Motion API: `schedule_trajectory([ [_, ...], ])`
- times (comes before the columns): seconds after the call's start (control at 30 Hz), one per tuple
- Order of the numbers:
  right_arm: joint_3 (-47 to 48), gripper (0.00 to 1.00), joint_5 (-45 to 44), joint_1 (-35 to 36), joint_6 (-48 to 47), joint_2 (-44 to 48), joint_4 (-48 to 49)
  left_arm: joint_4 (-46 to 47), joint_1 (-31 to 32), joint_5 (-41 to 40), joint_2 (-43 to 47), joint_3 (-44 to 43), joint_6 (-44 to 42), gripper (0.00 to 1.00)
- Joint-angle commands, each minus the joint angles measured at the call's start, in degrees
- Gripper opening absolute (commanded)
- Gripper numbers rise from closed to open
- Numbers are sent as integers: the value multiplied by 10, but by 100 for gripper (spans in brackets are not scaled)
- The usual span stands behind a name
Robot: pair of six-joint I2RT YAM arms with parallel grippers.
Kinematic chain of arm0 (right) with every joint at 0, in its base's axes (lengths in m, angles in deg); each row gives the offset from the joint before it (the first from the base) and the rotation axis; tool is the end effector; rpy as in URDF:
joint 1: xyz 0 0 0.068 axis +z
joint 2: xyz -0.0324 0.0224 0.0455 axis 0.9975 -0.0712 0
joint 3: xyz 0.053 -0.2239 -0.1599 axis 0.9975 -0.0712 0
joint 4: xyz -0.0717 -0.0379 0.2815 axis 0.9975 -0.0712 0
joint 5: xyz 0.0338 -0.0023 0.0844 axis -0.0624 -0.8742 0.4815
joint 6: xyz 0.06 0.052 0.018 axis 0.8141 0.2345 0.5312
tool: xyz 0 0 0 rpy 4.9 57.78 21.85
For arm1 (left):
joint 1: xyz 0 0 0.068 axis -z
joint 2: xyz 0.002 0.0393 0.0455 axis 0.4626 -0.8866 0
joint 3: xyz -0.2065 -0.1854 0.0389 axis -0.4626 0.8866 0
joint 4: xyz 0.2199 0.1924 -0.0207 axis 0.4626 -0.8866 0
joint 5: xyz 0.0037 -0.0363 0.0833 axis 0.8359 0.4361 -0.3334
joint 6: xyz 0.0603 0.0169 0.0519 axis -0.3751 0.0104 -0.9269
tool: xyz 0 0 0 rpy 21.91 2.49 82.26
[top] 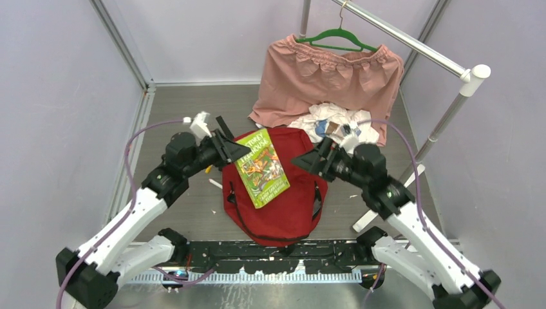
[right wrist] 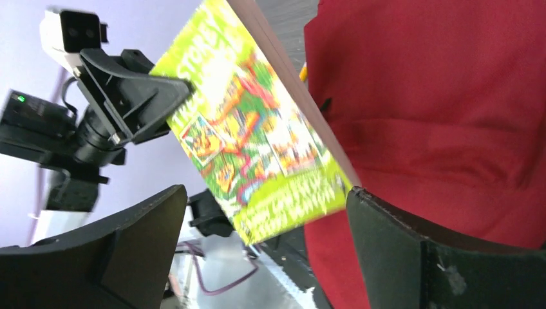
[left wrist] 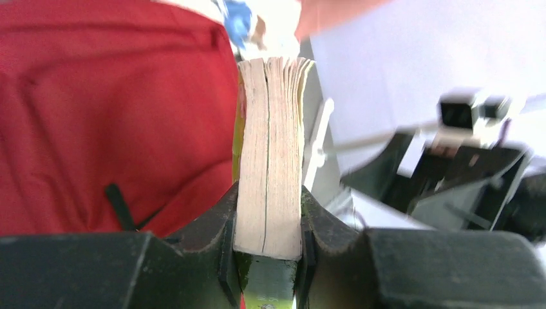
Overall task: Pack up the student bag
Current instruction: Pick up the book from the student bag.
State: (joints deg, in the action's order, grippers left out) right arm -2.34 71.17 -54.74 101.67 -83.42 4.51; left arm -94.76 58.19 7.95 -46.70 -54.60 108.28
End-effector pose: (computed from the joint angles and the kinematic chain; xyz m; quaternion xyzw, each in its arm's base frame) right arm 0.1989 0.1466 0.3286 0.0371 0.8131 0.4662 0.3467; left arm 0.2323 -0.1636 0.3148 -0.0535 0.7940 -0.4880 0.3585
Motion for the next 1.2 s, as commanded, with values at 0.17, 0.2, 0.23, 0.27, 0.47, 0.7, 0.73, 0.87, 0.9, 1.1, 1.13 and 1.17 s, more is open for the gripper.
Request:
schedule_trajectory([
  [0.17,-158,100,-107,86,237,81,247,149,-2,-227,83,30,154,0],
  [0.2,-167,100,-103,96,254,67,271,161,-1,-228,82,33,164,0],
  [0.23,-175,100,-99,105,272,47,297,176,-1,-229,82,37,176,0],
  [0.27,-184,100,-95,114,286,34,328,193,-1,-230,81,41,182,0],
  [0.47,-193,100,-72,127,322,-38,443,218,-1,-199,70,35,218,0],
  [0.7,-201,100,-96,127,341,-66,543,223,-1,-188,78,35,236,0],
  [0.73,-196,100,-105,127,332,-67,539,224,-1,-188,79,36,240,0],
  [0.87,-181,88,-124,126,325,-81,552,205,-3,-170,93,39,247,0],
  [0.9,-178,82,-129,126,325,-85,553,190,-4,-169,97,35,245,0],
  [1.1,-131,50,-182,126,281,-81,439,152,-5,-160,119,33,243,0],
  [1.13,-123,48,-203,126,273,-76,419,143,-5,-156,122,32,242,0],
  [1.17,-114,46,-212,126,262,-73,399,129,-5,-150,124,25,235,0],
])
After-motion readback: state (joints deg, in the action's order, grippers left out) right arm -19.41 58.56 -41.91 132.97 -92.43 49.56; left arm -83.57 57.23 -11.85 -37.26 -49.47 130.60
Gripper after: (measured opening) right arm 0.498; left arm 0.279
